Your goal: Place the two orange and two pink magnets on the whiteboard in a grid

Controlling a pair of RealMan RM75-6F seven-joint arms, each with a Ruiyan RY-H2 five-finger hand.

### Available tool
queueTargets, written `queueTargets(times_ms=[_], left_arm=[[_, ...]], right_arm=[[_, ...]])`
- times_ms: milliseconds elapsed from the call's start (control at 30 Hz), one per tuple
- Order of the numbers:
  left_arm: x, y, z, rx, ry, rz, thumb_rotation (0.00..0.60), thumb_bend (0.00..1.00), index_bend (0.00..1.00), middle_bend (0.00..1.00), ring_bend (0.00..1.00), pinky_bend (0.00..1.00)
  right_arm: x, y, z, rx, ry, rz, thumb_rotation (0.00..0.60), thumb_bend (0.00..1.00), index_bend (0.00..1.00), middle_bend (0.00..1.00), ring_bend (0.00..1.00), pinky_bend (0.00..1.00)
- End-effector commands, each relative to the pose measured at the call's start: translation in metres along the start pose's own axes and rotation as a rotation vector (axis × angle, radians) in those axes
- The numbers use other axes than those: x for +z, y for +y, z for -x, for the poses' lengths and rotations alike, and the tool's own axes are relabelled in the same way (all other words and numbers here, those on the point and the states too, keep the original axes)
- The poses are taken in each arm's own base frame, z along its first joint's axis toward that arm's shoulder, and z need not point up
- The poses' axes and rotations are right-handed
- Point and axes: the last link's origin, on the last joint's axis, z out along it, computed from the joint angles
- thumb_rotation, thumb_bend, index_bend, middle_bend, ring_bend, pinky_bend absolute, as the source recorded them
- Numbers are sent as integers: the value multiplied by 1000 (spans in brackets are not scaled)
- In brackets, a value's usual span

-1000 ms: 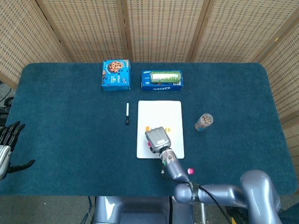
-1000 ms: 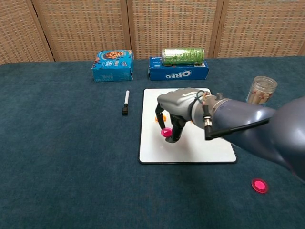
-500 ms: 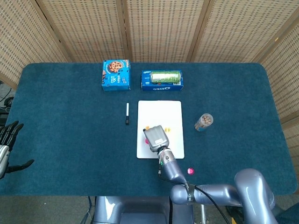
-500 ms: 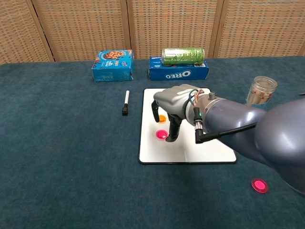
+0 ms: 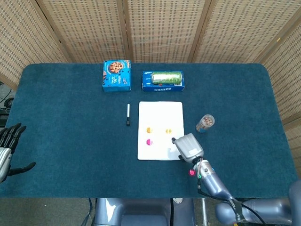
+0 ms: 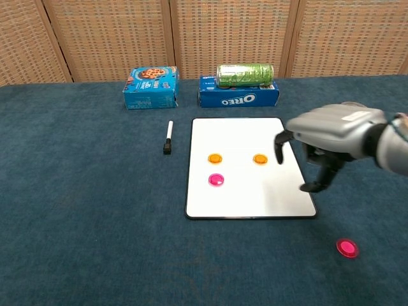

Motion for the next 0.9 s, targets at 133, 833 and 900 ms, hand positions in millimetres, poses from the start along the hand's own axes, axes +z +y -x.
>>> queueTargets(times_ms=[133, 833, 900], left_arm=[[2, 1, 2, 7, -7, 0, 600, 0, 0, 0, 0, 0], [1, 6, 7, 29, -12, 6, 600, 0, 0, 0, 0, 0], [1, 6, 7, 30, -13, 6, 600, 0, 0, 0, 0, 0]], right_arm=[[-45, 28, 30, 43, -58, -7, 600, 311, 357, 966, 941, 1000], [-68, 27, 74, 113, -37, -60, 600, 337, 420, 966, 941, 1000], [-69, 27, 79, 115, -35, -61, 600, 337, 424, 966, 941, 1000]])
